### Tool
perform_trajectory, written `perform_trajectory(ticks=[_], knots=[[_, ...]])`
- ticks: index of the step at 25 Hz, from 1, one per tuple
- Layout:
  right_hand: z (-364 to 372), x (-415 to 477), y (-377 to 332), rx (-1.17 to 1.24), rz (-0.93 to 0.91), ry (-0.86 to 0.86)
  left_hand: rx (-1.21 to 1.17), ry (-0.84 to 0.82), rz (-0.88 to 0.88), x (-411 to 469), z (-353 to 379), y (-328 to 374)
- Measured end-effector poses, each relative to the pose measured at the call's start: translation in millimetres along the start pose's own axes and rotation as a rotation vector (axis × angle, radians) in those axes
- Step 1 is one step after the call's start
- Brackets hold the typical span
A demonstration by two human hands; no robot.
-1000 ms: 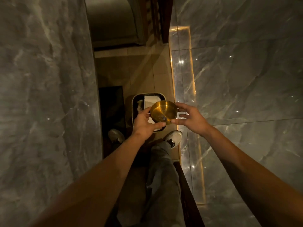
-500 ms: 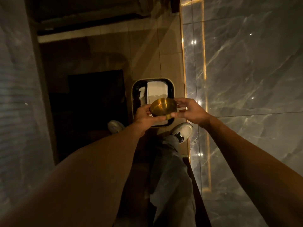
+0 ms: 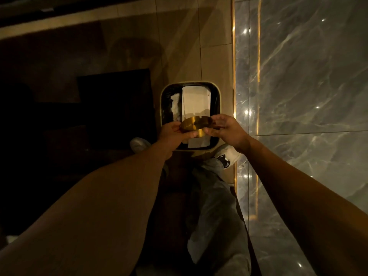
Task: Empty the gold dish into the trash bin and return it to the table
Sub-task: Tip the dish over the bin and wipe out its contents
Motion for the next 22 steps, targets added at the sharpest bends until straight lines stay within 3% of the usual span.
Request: perform_trajectory(ticks=[5, 12, 22], knots=[[5, 1, 7, 0.108, 0.002, 0.147, -0.093, 0.095, -0.036, 7, 10, -3], [15, 13, 24, 0.166, 0.061, 0.198, -0.150, 0.186, -0.049, 14, 19, 1], [19, 28, 27, 0.117, 0.045, 0.381, -0.038, 0.276, 0.005, 37, 21, 16]])
Point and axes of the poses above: each hand's wrist, its own x-axis towards the middle knuckle, its own z-axis out of the palm, y = z × x, the point moved 3 cm from there along x, towards the middle knuckle, and after that the axes turned 3 degrees about x, right-handed, at the moved point
